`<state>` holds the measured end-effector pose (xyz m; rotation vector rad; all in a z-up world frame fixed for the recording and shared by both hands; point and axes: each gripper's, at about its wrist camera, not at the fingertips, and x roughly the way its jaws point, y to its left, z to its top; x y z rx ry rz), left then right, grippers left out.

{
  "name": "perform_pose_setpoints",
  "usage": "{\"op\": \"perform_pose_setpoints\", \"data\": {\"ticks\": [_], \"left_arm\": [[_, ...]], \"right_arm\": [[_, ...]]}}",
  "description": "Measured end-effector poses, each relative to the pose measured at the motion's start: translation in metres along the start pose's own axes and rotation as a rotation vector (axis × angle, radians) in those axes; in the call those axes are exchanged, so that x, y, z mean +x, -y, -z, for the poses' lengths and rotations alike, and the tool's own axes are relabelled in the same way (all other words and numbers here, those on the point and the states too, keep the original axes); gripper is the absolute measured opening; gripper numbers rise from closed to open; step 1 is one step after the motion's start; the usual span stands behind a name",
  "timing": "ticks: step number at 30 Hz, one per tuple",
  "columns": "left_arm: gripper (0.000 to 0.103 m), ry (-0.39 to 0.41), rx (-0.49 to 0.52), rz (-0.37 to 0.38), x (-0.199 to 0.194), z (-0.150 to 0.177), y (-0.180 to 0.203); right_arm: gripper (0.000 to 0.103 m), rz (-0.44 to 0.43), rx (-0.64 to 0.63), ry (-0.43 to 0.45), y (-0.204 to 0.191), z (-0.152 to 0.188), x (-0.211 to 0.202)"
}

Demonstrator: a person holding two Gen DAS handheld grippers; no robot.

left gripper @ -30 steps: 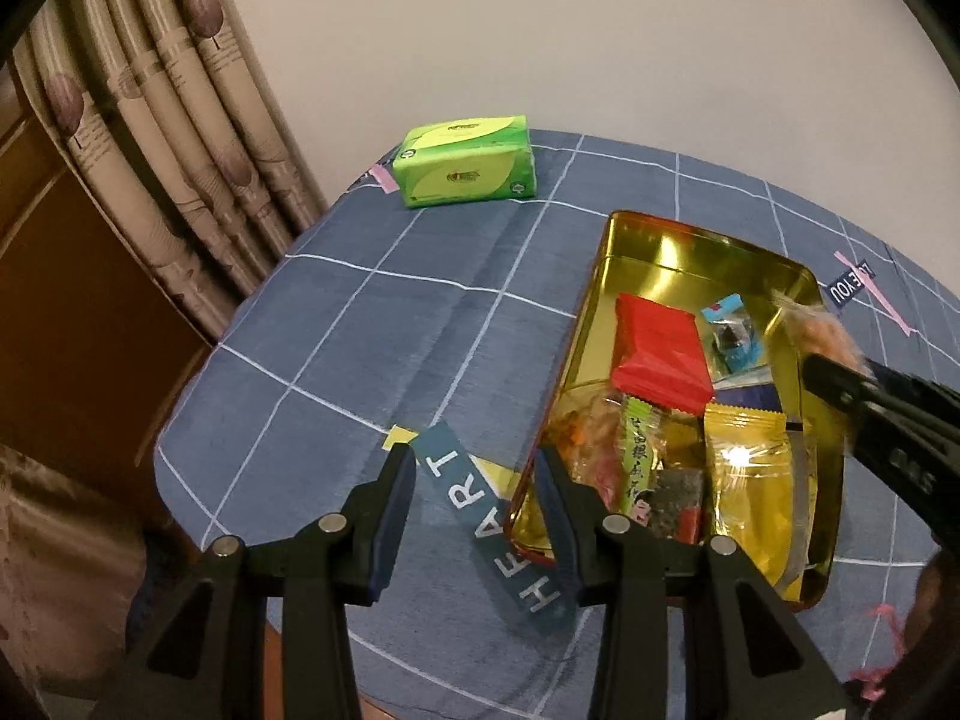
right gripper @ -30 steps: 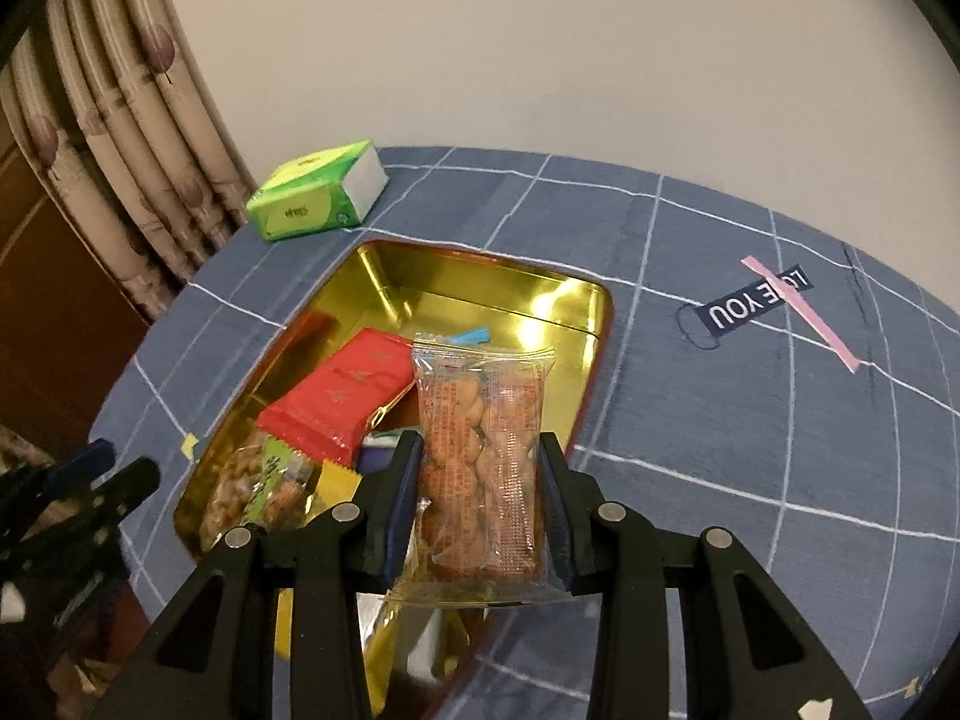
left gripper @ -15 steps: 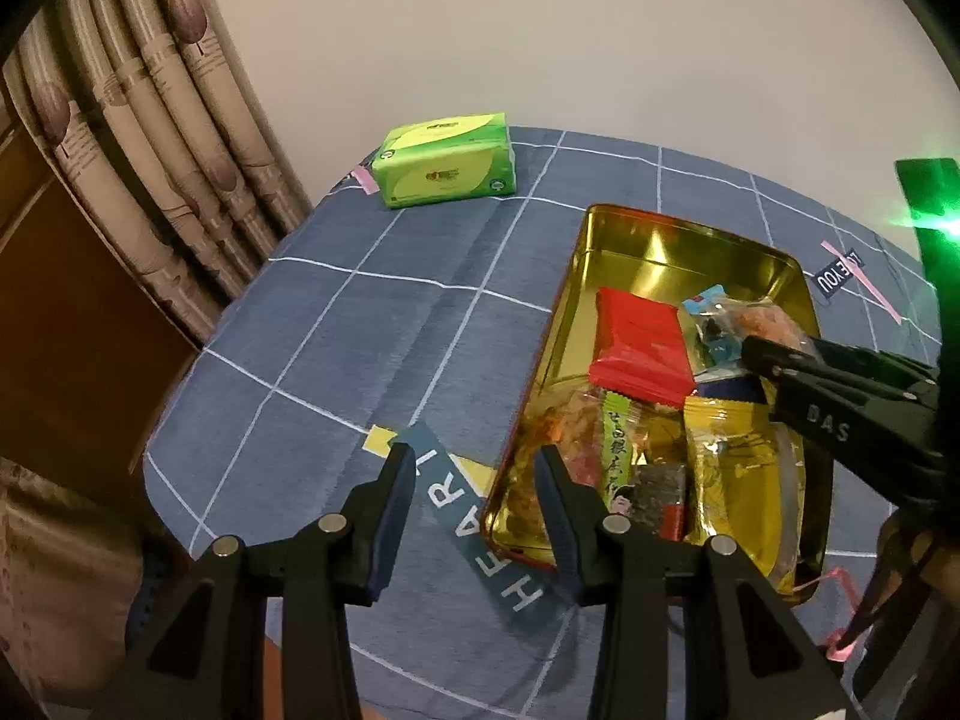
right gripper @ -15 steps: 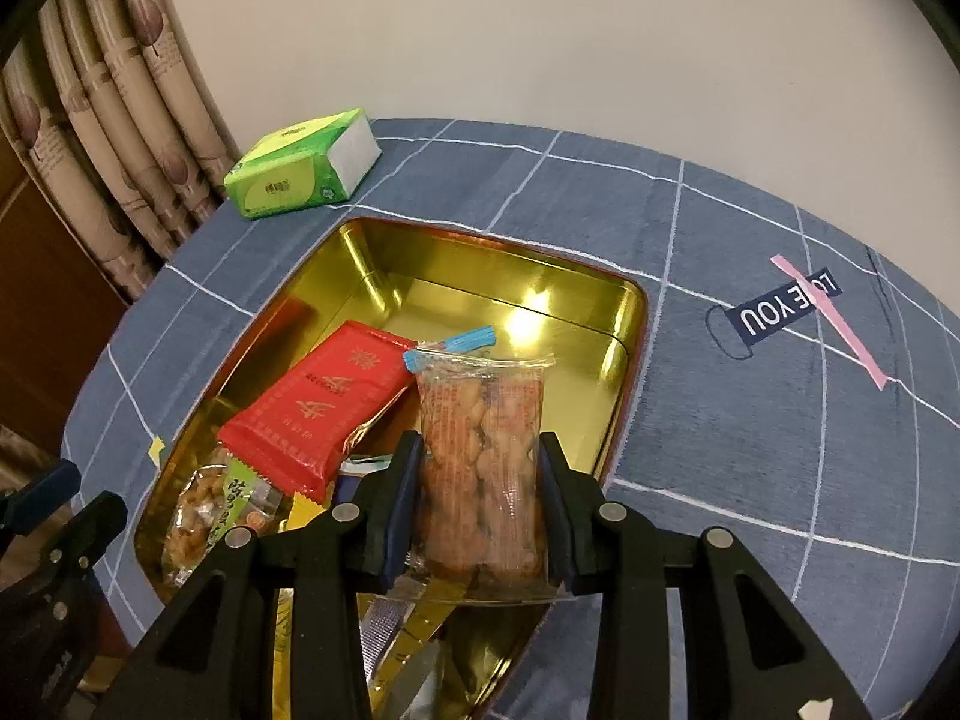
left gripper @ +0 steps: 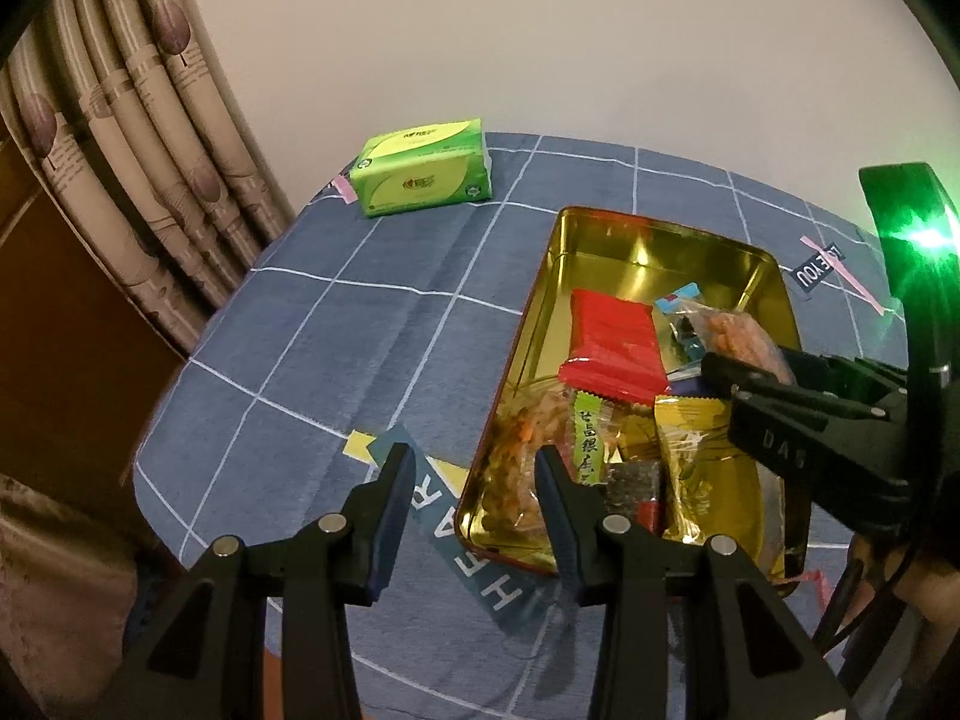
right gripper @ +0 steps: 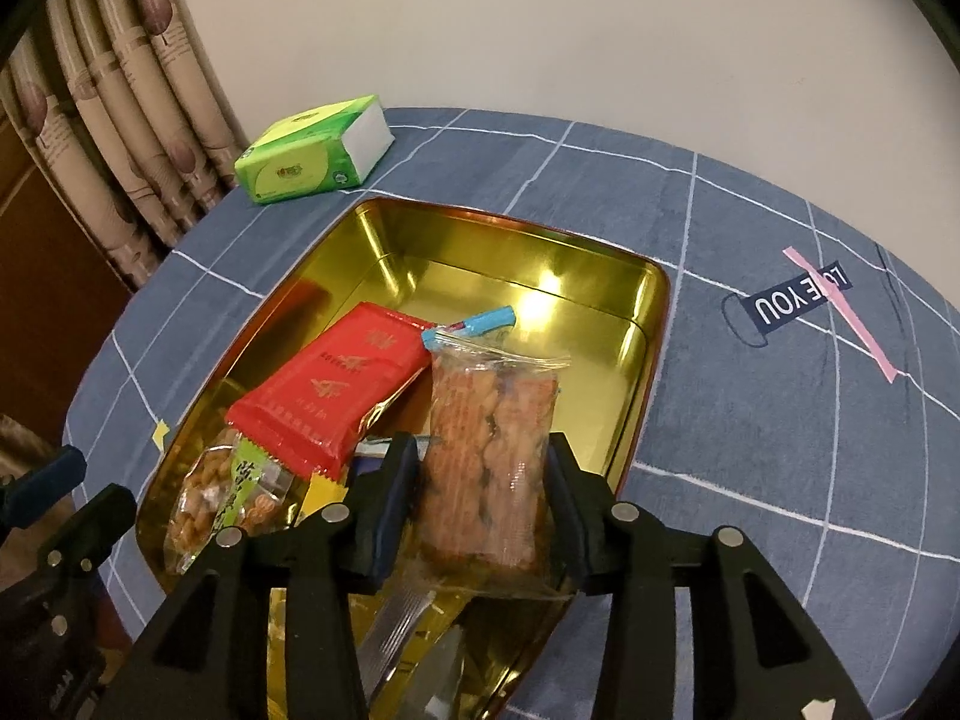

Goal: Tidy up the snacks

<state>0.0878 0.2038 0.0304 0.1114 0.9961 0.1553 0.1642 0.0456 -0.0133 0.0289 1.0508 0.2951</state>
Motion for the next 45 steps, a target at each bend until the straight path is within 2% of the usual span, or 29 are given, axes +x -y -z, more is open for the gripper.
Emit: {"op": "perform_pose_setpoints", "data": {"ticks": [5,7,11,15,17,21,25,33,45], "left_arm": [[0.042,0.011,0.007,0.019,-0.005,0.0,0.001],[0.042,0.017,0.011,0.018,-0.007,0.001,0.002],[0.042,0.028,0.016,0.024,-0.012,0.003,0.004],[0.047,0.033,0.029,0.025,-0.017,0.009,0.006],[0.047,0.035,0.036,0.025,-0.019,0.013,0.009],[0.047,0.023,0.04,0.038,-0.021,0.021,0.014],[0.047,0.017,0.059,0.035,-0.022,0.027,0.023],[0.047,0.013,0.075,0.05,-0.026,0.036,0.034],[0.047,0.01,0.059,0.046,-0.025,0.037,0.032]], "right_arm": [[0.051,-0.012,0.002,0.016,-0.001,0.005,-0.01],[0.06,-0.009,-0.004,0.032,-0.004,0.008,-0.017],[0.066,0.008,-0.017,0.068,-0.006,0.016,-0.032],[0.078,0.042,-0.015,0.116,-0.005,0.032,-0.053],[0.08,0.06,-0.014,0.141,-0.003,0.041,-0.064],[0.092,0.105,-0.003,0.178,0.003,0.059,-0.082],[0.095,0.164,0.017,0.201,0.008,0.072,-0.096],[0.1,0.2,0.017,0.209,0.005,0.085,-0.106],[0.1,0.204,-0.014,0.196,-0.005,0.09,-0.103]]}}
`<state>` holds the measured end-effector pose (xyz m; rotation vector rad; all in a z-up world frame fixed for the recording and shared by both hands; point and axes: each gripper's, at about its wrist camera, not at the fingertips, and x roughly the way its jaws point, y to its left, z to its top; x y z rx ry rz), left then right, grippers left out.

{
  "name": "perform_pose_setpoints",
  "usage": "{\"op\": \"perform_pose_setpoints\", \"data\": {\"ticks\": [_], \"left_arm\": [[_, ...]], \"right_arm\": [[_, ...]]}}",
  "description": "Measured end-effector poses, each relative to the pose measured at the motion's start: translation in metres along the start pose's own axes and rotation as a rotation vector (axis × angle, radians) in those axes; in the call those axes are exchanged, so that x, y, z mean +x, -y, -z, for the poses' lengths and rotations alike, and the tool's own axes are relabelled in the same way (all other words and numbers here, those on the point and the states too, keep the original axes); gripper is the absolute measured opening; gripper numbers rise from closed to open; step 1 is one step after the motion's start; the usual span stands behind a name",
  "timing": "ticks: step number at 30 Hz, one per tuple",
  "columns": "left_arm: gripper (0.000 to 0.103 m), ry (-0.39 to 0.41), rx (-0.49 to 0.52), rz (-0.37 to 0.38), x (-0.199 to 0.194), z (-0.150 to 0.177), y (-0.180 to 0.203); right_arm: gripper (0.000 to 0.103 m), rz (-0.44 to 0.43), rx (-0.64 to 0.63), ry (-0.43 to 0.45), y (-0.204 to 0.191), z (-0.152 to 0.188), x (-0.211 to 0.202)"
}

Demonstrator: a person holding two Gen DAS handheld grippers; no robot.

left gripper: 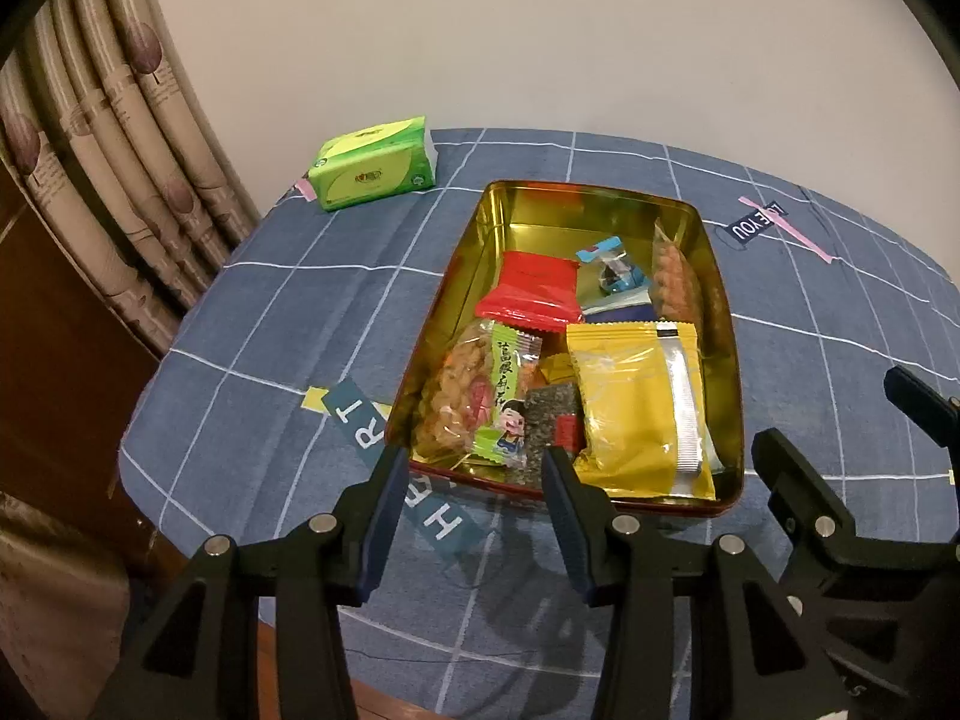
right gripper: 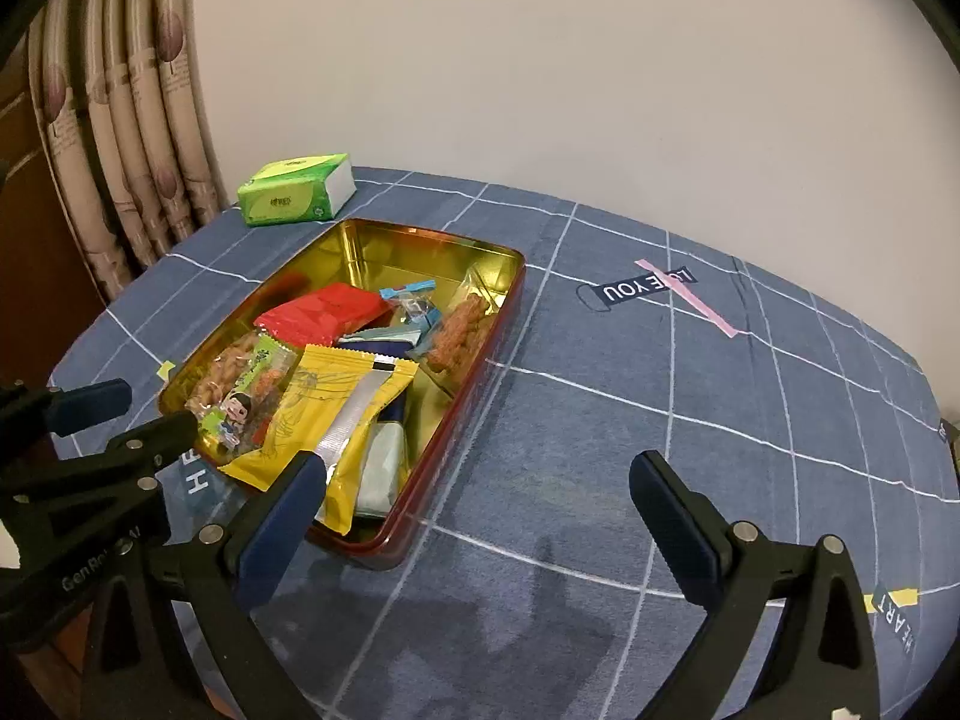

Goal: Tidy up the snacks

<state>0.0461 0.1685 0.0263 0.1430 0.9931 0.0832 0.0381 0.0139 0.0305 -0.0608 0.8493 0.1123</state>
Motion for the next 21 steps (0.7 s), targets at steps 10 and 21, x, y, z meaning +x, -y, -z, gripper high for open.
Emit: {"op": "perform_pose_setpoints", "data": {"ticks": [10,21], "left_arm": [[0.047,-0.001,-0.015,-0.014,0.0014,-0.0009,-0.0029],[0.047,-0.011,-0.029,-0.023,0.0038,-0.0017,-0.0055]], "right_arm": [[0.1,-0.008,0.003,-0.017,-0.0002,0.0007,0.004],[0.1,-0.013,0.004,-0.035,-0.0012,0.0043,0.0089]]}}
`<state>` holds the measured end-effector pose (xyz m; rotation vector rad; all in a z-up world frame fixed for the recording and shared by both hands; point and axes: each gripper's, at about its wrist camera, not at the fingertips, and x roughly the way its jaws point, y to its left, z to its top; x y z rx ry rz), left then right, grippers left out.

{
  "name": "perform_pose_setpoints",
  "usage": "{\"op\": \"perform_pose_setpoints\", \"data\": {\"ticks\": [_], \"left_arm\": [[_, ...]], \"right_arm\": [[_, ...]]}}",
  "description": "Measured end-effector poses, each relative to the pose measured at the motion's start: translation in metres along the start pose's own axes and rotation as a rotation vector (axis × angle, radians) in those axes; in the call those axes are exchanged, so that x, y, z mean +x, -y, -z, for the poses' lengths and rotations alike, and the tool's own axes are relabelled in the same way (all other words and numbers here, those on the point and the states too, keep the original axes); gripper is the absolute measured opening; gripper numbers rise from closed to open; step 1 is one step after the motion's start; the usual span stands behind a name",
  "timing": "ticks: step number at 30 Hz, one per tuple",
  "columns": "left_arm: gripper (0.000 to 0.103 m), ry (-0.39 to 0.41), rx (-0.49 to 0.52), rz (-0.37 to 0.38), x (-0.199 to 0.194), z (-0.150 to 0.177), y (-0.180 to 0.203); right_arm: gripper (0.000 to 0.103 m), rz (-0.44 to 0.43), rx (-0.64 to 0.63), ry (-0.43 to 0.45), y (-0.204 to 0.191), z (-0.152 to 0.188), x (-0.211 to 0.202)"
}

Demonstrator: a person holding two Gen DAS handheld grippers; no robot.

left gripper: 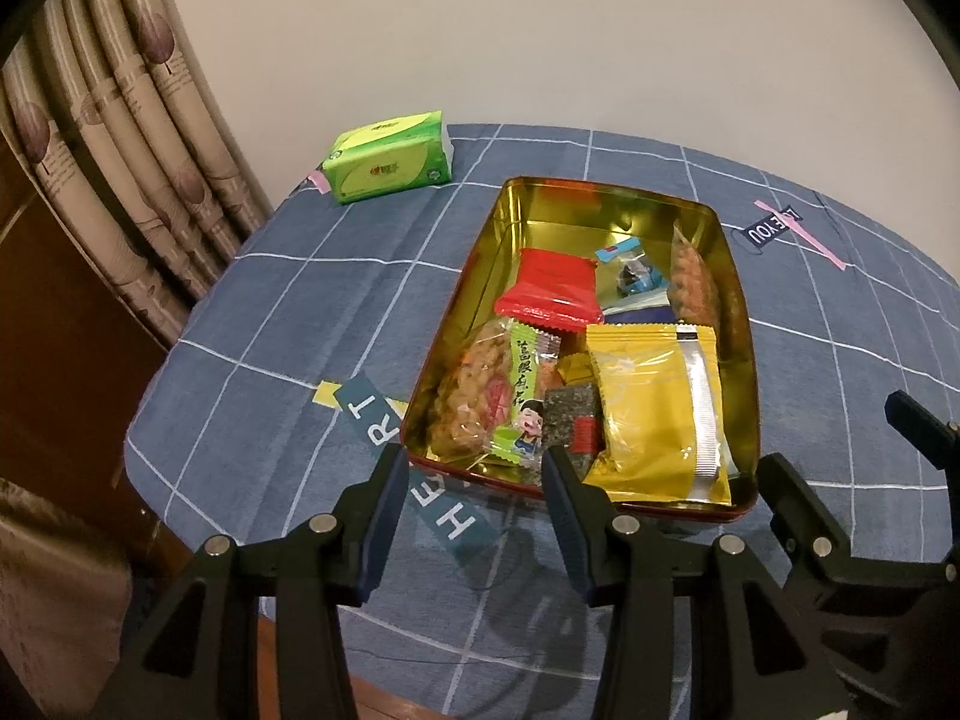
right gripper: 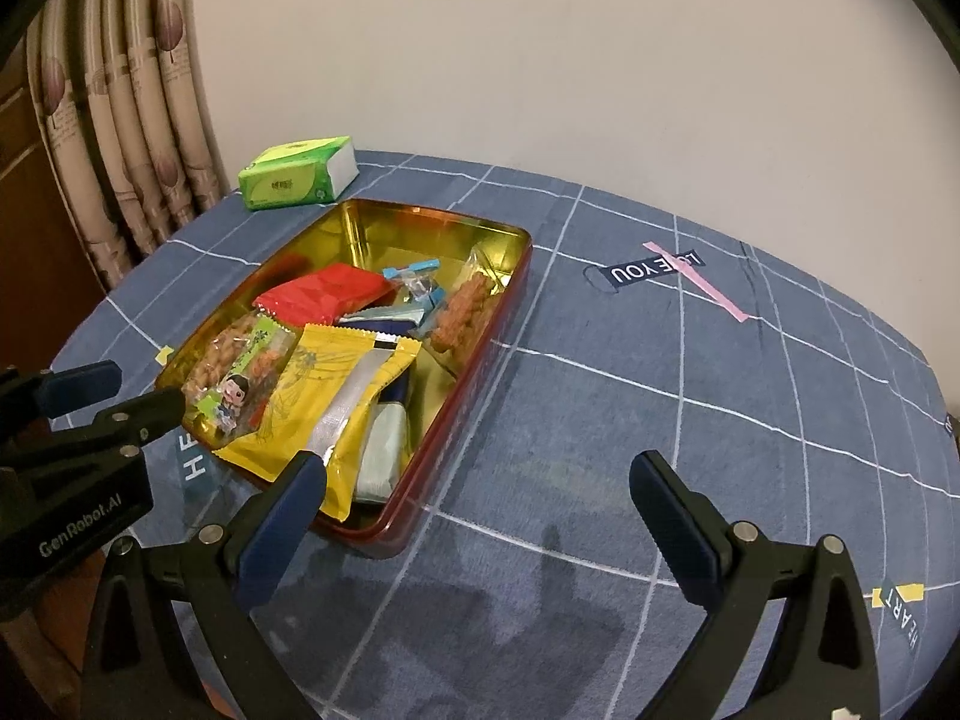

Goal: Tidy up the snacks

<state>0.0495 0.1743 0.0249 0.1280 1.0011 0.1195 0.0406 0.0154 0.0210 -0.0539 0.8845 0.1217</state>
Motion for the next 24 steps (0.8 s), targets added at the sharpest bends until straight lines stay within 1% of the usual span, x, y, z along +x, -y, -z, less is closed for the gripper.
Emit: {"op": "perform_pose_setpoints", "data": {"ticks": [16,24], "left_arm": [[0.047,-0.007,-0.004,-0.006,0.0011,-0.0002,0.0003],[0.047,-0.019,-0.004,0.006,0.0038,-0.0003,0.0]], "right_arm": [[0.1,-0.011,0.004,-0.016,-0.0009,0.0026,0.0033],[0.1,-0.01,0.005,-0.015,-0.0012,0.0032,0.0028]]}}
